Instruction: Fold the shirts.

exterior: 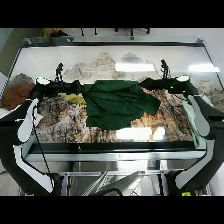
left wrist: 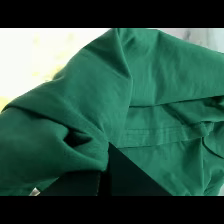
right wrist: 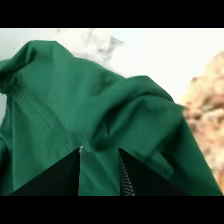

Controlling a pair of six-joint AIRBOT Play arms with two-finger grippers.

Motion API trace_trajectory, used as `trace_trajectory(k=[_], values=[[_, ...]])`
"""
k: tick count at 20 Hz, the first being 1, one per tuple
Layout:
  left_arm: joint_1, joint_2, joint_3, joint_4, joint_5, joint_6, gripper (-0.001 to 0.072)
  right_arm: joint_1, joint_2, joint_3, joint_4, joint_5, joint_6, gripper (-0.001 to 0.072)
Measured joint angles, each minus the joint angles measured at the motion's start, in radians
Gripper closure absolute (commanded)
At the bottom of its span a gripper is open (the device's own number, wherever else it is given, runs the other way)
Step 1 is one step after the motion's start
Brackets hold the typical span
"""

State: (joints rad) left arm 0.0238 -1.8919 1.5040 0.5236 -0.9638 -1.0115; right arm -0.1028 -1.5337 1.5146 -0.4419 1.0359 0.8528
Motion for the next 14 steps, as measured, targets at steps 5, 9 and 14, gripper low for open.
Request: trace_trajectory(k=[5, 9, 14], values=[[0.004, -0.039, 0.050, 0.004, -0.026, -0.001, 0.0689, -0.026, 0.185, -0.160, -0.224, 0.159, 0.201, 0.0193], [0.015, -0.046, 0.058, 0.003, -0.032, -0.005, 0.0688, 0.082, 0.322, -0.439, -0.280, 0.122, 0.315, 0.0193], [0.019, -0.048, 0.061, -0.002, -0.051, -0.004, 0.0689, 0.304, 0.324, -0.607, -0.194, -0.089, 0.364, 0.0194]])
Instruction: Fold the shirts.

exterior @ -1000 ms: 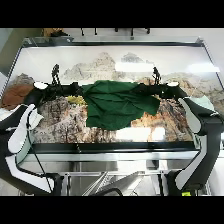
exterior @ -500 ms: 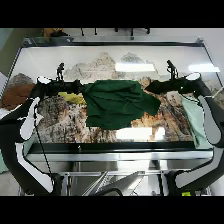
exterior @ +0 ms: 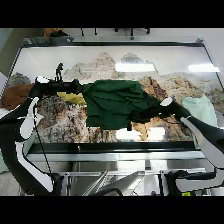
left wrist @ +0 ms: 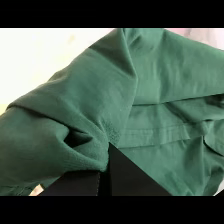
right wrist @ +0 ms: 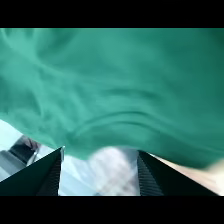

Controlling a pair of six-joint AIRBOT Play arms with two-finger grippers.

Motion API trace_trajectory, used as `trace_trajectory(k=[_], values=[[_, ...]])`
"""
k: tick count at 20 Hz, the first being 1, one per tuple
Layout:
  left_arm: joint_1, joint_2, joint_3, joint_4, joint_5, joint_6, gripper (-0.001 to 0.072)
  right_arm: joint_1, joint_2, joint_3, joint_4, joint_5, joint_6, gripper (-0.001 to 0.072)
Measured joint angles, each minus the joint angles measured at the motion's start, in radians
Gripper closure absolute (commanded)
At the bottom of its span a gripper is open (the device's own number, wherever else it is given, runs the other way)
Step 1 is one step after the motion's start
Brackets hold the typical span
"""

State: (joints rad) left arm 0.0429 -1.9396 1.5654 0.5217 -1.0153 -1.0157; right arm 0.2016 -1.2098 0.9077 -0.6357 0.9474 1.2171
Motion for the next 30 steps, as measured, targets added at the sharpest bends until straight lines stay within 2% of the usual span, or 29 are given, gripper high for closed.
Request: trace_trajectory(k=[1, 2, 5, 6, 9, 10, 11, 15, 18, 22, 28, 30], values=[[0.000, 0.000, 0.000, 0.000, -0.004, 0.000, 0.0689, 0.034, -0.011, -0.009, 0.031, -0.038, 0.003, 0.0196], [0.000, 0.000, 0.000, 0.000, -0.006, 0.000, 0.0689, 0.066, -0.026, -0.016, 0.058, -0.066, 0.003, 0.0228], [0.001, 0.000, 0.000, 0.000, -0.011, 0.000, 0.0688, 0.118, -0.063, -0.028, 0.119, -0.126, -0.015, 0.0619], [0.003, 0.000, 0.000, 0.000, -0.015, 0.000, 0.0689, 0.127, -0.070, -0.028, 0.135, -0.140, -0.038, 0.0690], [0.018, 0.010, 0.000, 0.000, -0.028, 0.000, 0.0685, 0.135, -0.071, -0.003, 0.160, -0.153, -0.070, 0.0692], [0.029, 0.018, 0.000, 0.000, -0.034, 0.000, 0.0431, 0.126, -0.064, 0.008, 0.135, -0.148, -0.066, 0.0692], [0.042, 0.028, 0.000, 0.000, -0.044, 0.000, 0.0033, 0.104, -0.052, 0.023, 0.108, -0.127, -0.042, 0.0692], [0.114, 0.076, 0.000, 0.001, -0.097, 0.000, 0.0023, -0.061, -0.011, 0.083, -0.082, -0.018, 0.056, 0.0692], [0.167, 0.105, 0.000, 0.013, -0.183, -0.023, 0.0023, -0.227, -0.032, 0.163, -0.158, 0.013, 0.039, 0.0692], [0.186, 0.131, -0.056, 0.027, -0.311, -0.058, 0.0023, -0.369, -0.160, 0.359, -0.199, 0.024, -0.015, 0.0692], [0.063, 0.251, -0.298, 0.035, -0.339, -0.048, 0.0024, -0.386, -0.349, 0.618, -0.214, 0.104, -0.040, 0.0692], [-0.010, 0.293, -0.367, 0.041, -0.294, -0.040, 0.0091, -0.376, -0.368, 0.644, -0.219, 0.114, -0.051, 0.0692]])
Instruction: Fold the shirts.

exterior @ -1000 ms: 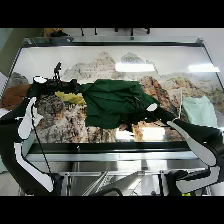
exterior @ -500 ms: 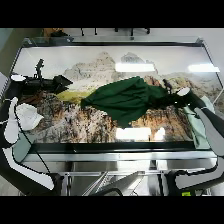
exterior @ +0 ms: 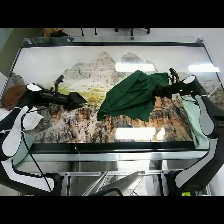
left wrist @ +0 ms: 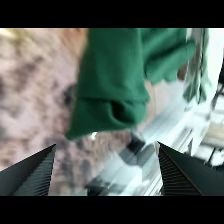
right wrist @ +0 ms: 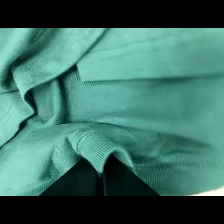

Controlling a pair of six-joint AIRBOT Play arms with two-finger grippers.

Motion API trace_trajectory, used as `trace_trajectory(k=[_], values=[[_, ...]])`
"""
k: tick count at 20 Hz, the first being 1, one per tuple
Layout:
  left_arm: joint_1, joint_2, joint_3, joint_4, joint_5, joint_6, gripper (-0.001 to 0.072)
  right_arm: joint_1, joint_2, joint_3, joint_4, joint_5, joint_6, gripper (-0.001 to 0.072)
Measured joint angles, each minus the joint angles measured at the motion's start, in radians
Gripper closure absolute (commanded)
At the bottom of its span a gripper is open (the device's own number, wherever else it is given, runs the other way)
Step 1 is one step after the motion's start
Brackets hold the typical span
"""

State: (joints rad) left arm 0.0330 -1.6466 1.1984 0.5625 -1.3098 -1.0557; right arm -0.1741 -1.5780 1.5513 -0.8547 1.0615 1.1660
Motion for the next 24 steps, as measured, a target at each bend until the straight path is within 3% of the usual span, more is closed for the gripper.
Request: trace_trajectory(k=[4, 8, 9, 10, 11, 13, 15, 21, 24], values=[[-0.169, 0.010, -0.042, 0.103, 0.098, -0.019, 0.0111, 0.008, -0.015, 0.021, -0.002, 0.021, -0.007, 0.0692], [-0.307, -0.058, 0.047, 0.266, 0.152, -0.111, 0.0113, 0.011, -0.018, 0.026, 0.001, 0.057, -0.011, 0.0692], [-0.331, -0.078, 0.078, 0.306, 0.159, -0.136, 0.0153, 0.011, -0.018, 0.026, 0.002, 0.064, -0.013, 0.0692], [-0.351, -0.098, 0.111, 0.340, 0.160, -0.159, 0.0370, 0.011, -0.018, 0.027, 0.002, 0.072, -0.014, 0.0692], [-0.369, -0.119, 0.150, 0.370, 0.158, -0.176, 0.0512, 0.011, -0.018, 0.027, 0.002, 0.079, -0.014, 0.0692], [-0.391, -0.153, 0.218, 0.415, 0.137, -0.200, 0.0528, 0.011, -0.018, 0.027, 0.002, 0.092, -0.015, 0.0692], [-0.403, -0.174, 0.279, 0.459, 0.113, -0.219, 0.0691, 0.010, -0.018, 0.028, 0.002, 0.106, -0.015, 0.0692], [-0.386, -0.132, 0.354, 0.505, 0.037, -0.224, 0.0693, 0.009, -0.014, 0.028, 0.009, 0.129, -0.015, 0.0693], [-0.346, -0.055, 0.362, 0.452, 0.024, -0.190, 0.0693, 0.008, 0.024, 0.029, 0.039, 0.163, -0.024, 0.0693]])
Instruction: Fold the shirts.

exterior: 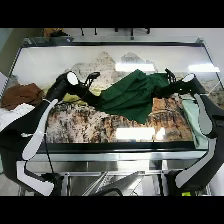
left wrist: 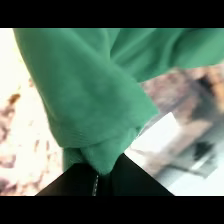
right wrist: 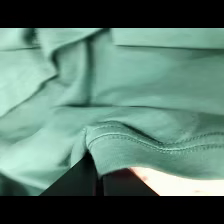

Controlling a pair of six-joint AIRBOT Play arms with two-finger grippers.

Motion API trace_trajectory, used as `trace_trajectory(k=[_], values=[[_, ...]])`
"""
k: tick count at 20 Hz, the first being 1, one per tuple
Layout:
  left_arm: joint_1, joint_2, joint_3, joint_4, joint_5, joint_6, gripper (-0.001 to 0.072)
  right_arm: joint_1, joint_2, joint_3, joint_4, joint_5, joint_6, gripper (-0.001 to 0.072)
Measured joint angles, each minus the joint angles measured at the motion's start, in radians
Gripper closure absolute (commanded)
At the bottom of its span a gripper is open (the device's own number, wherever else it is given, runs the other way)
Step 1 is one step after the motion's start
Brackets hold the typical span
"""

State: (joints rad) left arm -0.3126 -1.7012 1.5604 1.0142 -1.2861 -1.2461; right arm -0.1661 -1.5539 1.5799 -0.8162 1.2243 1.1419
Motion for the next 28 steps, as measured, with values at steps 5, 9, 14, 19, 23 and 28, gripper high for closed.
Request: trace_trajectory(k=[5, 9, 14, 19, 23, 28], values=[[0.216, 0.232, 0.004, -0.381, 0.073, 0.105, 0.0693, -0.053, 0.213, 0.034, 0.231, 0.040, -0.068, 0.0694], [0.458, 0.472, 0.006, -0.831, 0.125, 0.235, 0.0692, -0.201, 0.439, 0.146, 0.632, 0.064, -0.173, 0.0693], [0.771, 0.745, 0.006, -1.159, 0.143, 0.314, 0.0690, -0.404, 0.666, 0.286, 0.936, 0.051, -0.262, 0.0694], [0.973, 0.923, -0.011, -1.225, 0.158, 0.332, 0.0690, -0.470, 0.759, 0.315, 0.984, 0.074, -0.279, 0.0694], [0.911, 0.996, -0.123, -1.077, 0.176, 0.312, 0.0691, -0.478, 0.763, 0.258, 0.967, 0.136, -0.255, 0.0693], [0.585, 0.953, -0.416, -0.744, 0.354, 0.284, 0.0690, -0.298, 0.733, -0.088, 0.762, 0.071, -0.253, 0.0693]])
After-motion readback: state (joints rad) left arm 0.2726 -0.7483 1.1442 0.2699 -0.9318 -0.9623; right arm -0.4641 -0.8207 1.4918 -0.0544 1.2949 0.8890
